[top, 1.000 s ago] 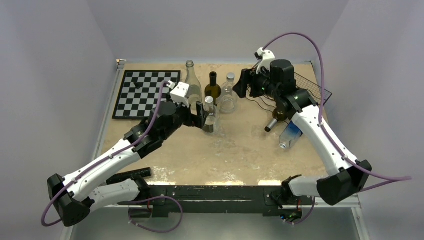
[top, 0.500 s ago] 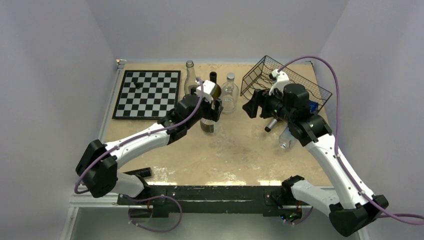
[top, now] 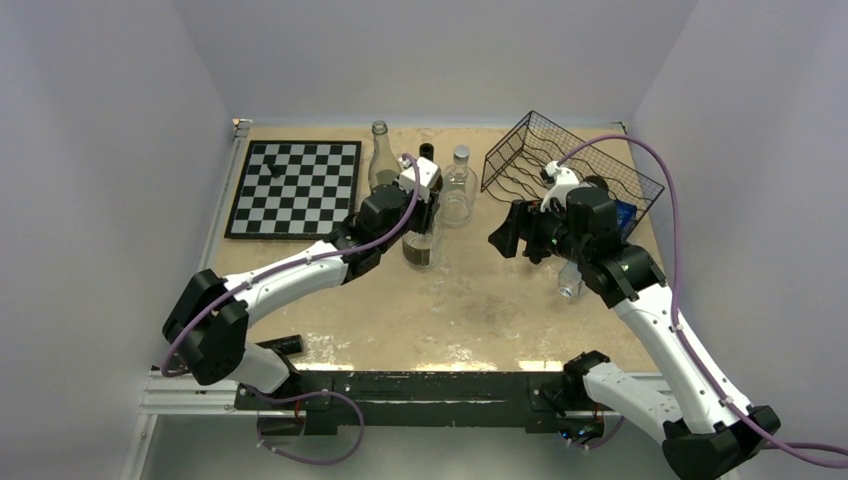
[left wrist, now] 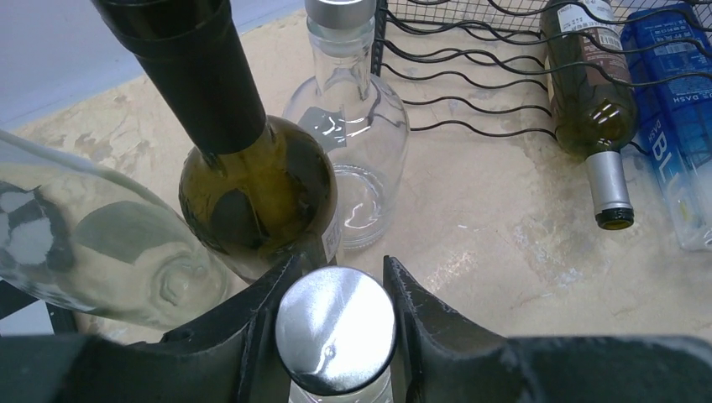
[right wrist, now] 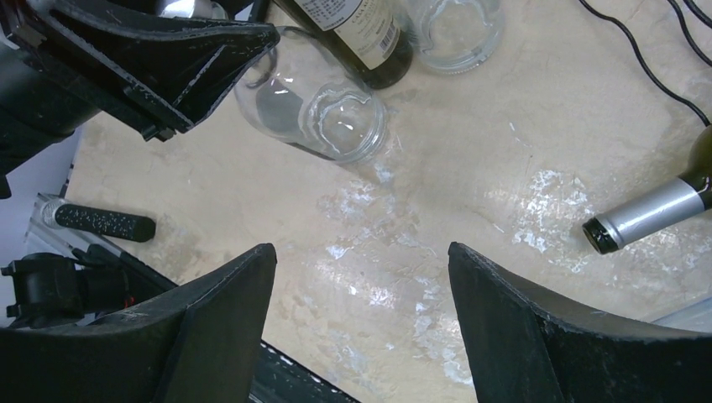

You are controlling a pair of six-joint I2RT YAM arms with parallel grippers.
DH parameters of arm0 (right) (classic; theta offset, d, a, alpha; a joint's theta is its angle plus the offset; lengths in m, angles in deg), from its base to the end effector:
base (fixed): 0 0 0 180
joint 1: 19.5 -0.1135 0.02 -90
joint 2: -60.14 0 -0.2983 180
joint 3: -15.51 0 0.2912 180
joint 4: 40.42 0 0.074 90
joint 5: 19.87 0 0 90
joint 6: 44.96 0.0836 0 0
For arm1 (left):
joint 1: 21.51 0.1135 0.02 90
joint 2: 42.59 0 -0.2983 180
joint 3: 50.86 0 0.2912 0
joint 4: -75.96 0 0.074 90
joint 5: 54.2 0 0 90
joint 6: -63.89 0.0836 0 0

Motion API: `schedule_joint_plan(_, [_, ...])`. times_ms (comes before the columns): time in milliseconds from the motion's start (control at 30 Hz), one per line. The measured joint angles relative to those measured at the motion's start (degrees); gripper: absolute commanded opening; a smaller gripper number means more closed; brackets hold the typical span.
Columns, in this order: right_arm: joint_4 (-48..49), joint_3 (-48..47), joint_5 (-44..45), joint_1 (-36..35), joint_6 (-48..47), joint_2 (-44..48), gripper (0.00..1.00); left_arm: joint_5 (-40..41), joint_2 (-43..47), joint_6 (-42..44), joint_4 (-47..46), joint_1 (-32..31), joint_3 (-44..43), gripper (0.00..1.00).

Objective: Put the wine bottle on the wine rack

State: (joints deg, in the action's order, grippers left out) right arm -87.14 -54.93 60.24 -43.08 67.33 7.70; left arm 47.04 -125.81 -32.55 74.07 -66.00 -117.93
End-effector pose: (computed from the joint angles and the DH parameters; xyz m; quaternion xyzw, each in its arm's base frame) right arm 0.2254 0.1141 0.3648 -0.0536 0.8566 0.2662 0.4387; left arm 0.3080 -0.2797 0.2903 0.1993 0.7623 -0.1929 0.5848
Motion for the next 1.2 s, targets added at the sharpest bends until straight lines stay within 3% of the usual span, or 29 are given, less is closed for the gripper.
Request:
schedule_joint_plan(467, [-3.48,0.61,-0.15,0.0,3.37,0.98,0.79,-7.74,-0.98,-0.37,2.14,-3.23,-1.86,0.0])
schedule_joint_plan(667, [-6.03,0.61,-0.07,0.0,5.35,0.9,0.8,-10.84,-0.98,-0.11,2.19,-4.63,-1.86,0.74])
schedule_joint_plan(800, [-7.43,0.61,0.22,0.0,6.27,0.04,0.8,-11.56,-0.98,-0.33,2.36,-4.68,-1.81,0.98])
schedule_joint_plan(1000, [-9.25,-1.77,1.14,-0.04,4.98,-2.67,0.82,-11.52,0.79,-0.44,3.02,-4.68,-1.25,0.99])
schedule_joint_plan(1200, [-10.19,-12.09,2.4,-4.13,-0.48,-8.85,0.84,-8.15,13.14,-1.07,5.2,-4.68,2.45,0.99])
